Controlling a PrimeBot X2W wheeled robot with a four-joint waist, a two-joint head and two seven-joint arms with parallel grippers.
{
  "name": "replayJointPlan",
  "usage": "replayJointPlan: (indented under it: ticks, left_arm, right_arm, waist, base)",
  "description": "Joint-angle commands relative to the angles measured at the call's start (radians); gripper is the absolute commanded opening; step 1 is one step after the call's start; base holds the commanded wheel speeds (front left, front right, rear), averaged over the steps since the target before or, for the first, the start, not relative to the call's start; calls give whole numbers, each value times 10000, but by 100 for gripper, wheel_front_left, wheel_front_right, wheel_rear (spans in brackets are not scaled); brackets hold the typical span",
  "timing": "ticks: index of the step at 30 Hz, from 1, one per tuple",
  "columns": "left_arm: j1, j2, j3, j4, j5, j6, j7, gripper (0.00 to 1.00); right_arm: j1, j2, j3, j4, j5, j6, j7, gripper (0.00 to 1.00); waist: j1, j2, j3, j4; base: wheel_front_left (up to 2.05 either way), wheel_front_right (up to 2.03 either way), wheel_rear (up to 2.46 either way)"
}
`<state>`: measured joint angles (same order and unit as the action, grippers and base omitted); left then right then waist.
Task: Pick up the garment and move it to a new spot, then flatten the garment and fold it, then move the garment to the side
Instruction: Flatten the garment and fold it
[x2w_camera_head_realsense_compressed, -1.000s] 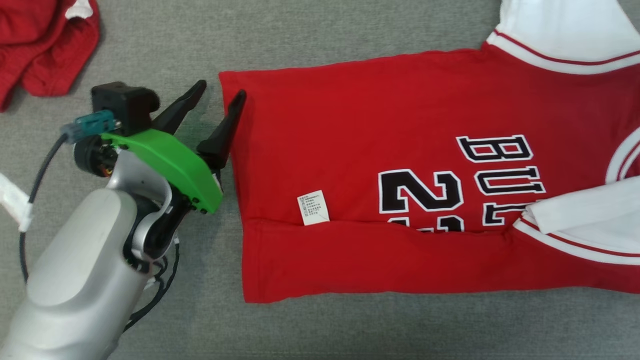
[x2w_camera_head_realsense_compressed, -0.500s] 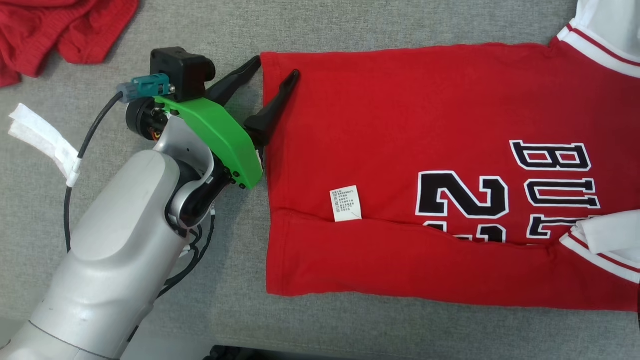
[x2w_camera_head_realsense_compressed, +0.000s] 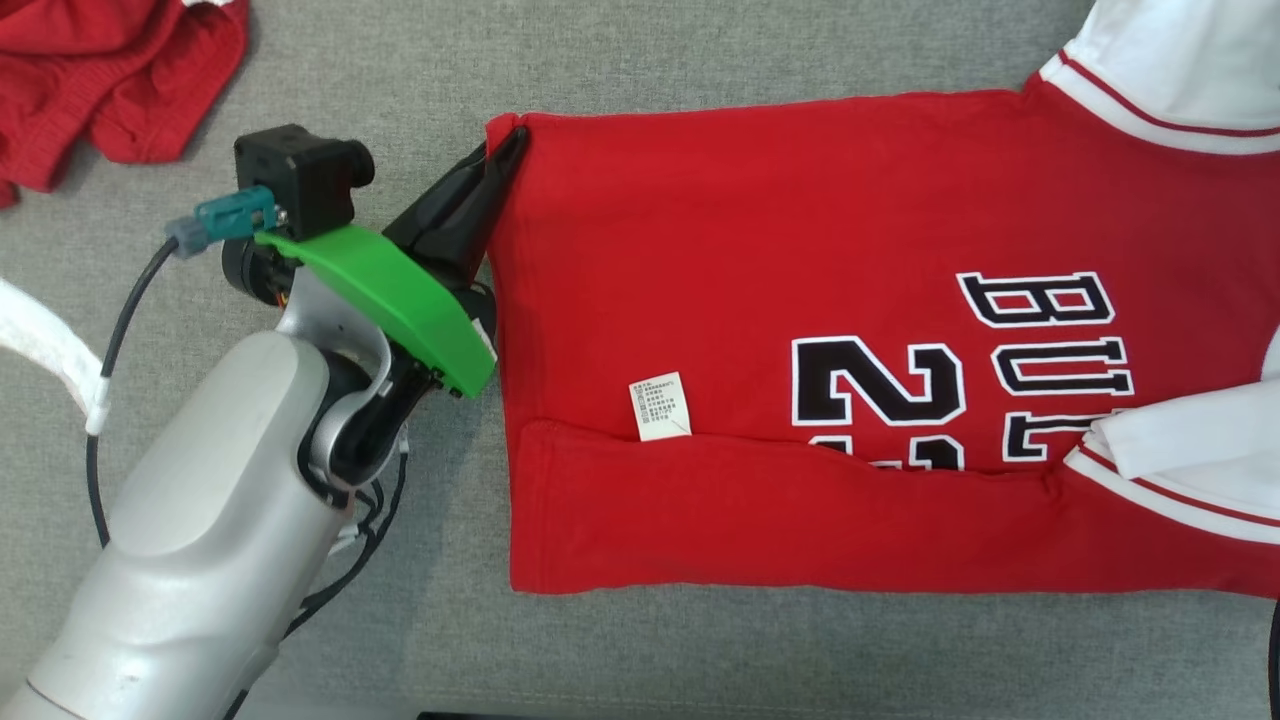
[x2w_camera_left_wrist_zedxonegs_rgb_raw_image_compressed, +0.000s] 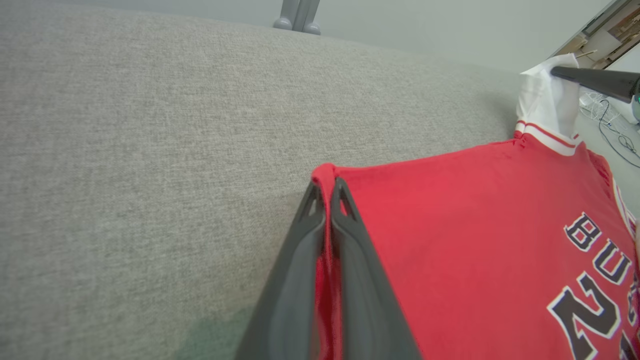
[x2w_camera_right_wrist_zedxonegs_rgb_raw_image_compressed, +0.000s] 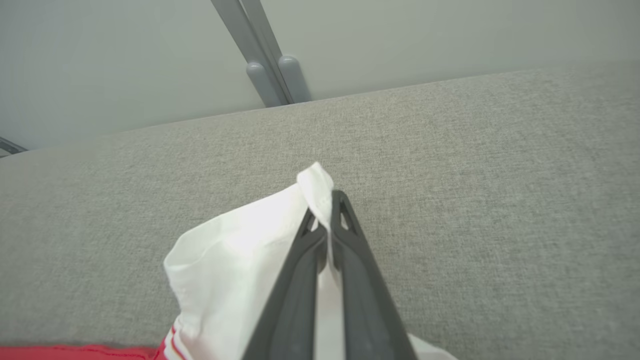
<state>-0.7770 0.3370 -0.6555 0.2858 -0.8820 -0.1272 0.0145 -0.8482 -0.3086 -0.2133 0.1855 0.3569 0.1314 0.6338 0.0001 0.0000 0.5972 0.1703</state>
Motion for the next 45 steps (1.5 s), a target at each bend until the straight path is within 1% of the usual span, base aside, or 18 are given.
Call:
replayJointPlan:
  ticks: [1, 4, 10, 16, 21, 26, 31, 36, 42, 43, 44, 45]
  left_arm:
    - [335, 164, 49, -213, -205, -28, -78, 0]
    - [858, 426, 52, -711, -286, 21, -146, 0]
    - [1924, 980, 184, -1842, -439, 299, -270, 0]
    - [2725, 1347, 130, -2526, -478, 616, -212, 0]
    - [3249, 1561, 144, -2964, -574, 823, -244, 0]
    - [3587, 1694, 237, -3226, -712, 995, -317, 0]
    - [3775, 1777, 219, -3360, -725, 1066, -285, 0]
    - [3863, 1853, 251, -3463, -766, 1105, -294, 0]
    - [4051, 1949, 105, -3536, -692, 1125, -208, 0]
    - [4113, 1997, 56, -3504, -602, 1175, -212, 33]
    - [4170, 2056, -14, -3463, -496, 1205, -202, 42]
    - [4268, 2137, -119, -3395, -375, 1239, -163, 100]
  right_arm:
    - [474, -80, -57, -377, 224, -15, -37, 0]
    - [1525, -65, -184, -1188, 621, -15, 33, 0]
    - [3548, 295, -724, -2887, 1334, -15, 85, 0]
    - [4883, 792, -1166, -3817, 1698, -13, 90, 0]
    - [5570, 1140, -1300, -4129, 1884, -13, -47, 0]
    - [6018, 1331, -1367, -4119, 2104, -15, -173, 0]
    - [6265, 1571, -1316, -4021, 2113, -13, -241, 0]
    - [6389, 1601, -1290, -3998, 2125, -13, -275, 0]
    - [6715, 1567, -1189, -3783, 2138, -13, 100, 0]
    - [6786, 1504, -1141, -3730, 2048, -13, 132, 0]
    - [6839, 1431, -1067, -3693, 1964, -13, 117, 33]
    - [6929, 1379, -978, -3604, 1873, -13, 174, 100]
  waist:
    - [-1, 0, -427, -258]
    - [-1, 0, -737, -440]
    - [-1, 0, -1198, -788]
    - [-1, 0, -1418, -1043]
    - [-1, 0, -1482, -1160]
    - [-1, 0, -1525, -1218]
    - [-1, 0, -1536, -1232]
    - [-1, 0, -1581, -1235]
    - [-1, 0, -1628, -1271]
    - [-1, 0, -1639, -1284]
    - [-1, 0, -1646, -1296]
    - [-1, 0, -1656, -1313]
  base:
    - [0, 0, 0]
    - [0, 0, 0]
    - [0, 0, 0]
    - [0, 0, 0]
    - [0, 0, 0]
    - [0, 0, 0]
    - [0, 0, 0]
    - [0, 0, 0]
    - [0, 0, 0]
    - [0, 0, 0]
    - [0, 0, 0]
    - [0, 0, 0]
